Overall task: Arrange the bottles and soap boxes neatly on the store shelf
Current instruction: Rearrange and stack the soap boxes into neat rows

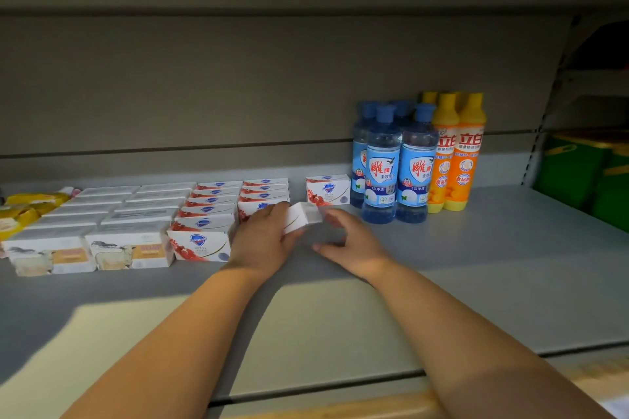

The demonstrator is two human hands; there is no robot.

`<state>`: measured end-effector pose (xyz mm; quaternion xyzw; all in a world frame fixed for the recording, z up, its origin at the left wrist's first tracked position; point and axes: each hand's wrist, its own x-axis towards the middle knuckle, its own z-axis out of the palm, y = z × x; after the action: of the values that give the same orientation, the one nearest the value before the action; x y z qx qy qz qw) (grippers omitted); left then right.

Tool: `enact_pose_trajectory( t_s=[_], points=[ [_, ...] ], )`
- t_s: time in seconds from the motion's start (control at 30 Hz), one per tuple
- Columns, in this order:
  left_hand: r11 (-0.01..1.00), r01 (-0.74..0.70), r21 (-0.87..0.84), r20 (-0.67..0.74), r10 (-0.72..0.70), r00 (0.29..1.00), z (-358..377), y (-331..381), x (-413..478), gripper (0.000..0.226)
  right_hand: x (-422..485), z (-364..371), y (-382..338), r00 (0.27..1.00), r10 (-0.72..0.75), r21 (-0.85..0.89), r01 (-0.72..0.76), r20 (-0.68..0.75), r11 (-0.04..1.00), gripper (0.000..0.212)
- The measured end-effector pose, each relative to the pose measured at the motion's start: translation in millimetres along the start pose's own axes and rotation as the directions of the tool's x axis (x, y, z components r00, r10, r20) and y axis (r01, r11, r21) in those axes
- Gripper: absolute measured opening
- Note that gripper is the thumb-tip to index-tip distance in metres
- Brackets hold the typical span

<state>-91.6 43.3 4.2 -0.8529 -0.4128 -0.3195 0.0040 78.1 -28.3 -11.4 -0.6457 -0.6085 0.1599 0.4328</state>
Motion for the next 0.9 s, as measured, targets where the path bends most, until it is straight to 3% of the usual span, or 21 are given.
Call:
enact_pose_trajectory(
  t_s=[0.07,0.17,0.27,0.33,0.37,0.43,0.5,0.53,0.6,0.7,0.77,0.83,0.9],
  points=[
    [0.969,0.027,-0.246,0.071,-0.009,0.997,-2,8,-3,0.026,-3,-1,-4,1.0,-0.016,0.216,0.016,-0.002,0.976,0.07],
    [0.889,0.067,-0.452,0.147,0.0,0.989,-4,15,-3,0.024,-1,-4,-11,1.0,0.015,0.456,-0.014,0.002,0.89,0.05],
    [0.842,0.085,-0.532,0.147,-0.006,0.989,-8,19,0,0.017,1,-9,-17,0.998,0.058,0.53,-0.055,0.011,0.846,0.037],
    [0.776,0.169,-0.607,0.151,-0.095,0.984,-12,21,1,0.01,1,-14,-20,0.992,0.113,0.536,-0.122,0.05,0.835,0.031],
    [0.691,0.241,-0.681,0.163,-0.178,0.97,-14,23,1,0.011,1,-16,-22,0.985,0.149,0.582,-0.17,0.084,0.795,0.026],
    [0.402,0.36,-0.842,0.255,-0.291,0.922,-20,24,3,0.016,1,-21,-25,0.952,0.251,0.741,-0.294,0.173,0.604,0.013],
    [0.11,0.357,-0.927,0.324,-0.241,0.915,-25,27,4,0.02,0,-25,-27,0.903,0.33,0.872,-0.378,0.274,0.311,0.014],
    [0.043,0.329,-0.943,0.316,-0.188,0.93,-26,27,3,0.029,-1,-26,-28,0.888,0.332,0.9,-0.393,0.319,0.186,0.02],
    [0.089,0.279,-0.956,0.271,-0.089,0.958,-27,27,1,0.055,-3,-27,-31,0.865,0.308,0.894,-0.44,0.397,0.082,0.033],
    [0.352,0.16,-0.922,0.174,0.008,0.985,-32,22,-2,0.077,-5,-28,-34,0.813,0.273,0.822,-0.558,0.514,0.112,0.041],
    [0.486,0.069,-0.871,0.119,0.074,0.99,-35,21,-5,0.077,-6,-30,-35,0.78,0.267,0.773,-0.615,0.566,0.155,0.033],
    [0.461,0.09,-0.883,0.102,0.001,0.995,-33,22,-5,0.055,-7,-29,-37,0.766,0.308,0.738,-0.635,0.564,0.228,0.033],
    [0.268,0.256,-0.929,0.22,-0.156,0.963,-35,26,-3,0.023,-7,-26,-38,0.77,0.355,0.697,-0.634,0.531,0.335,0.044]
  ],
)
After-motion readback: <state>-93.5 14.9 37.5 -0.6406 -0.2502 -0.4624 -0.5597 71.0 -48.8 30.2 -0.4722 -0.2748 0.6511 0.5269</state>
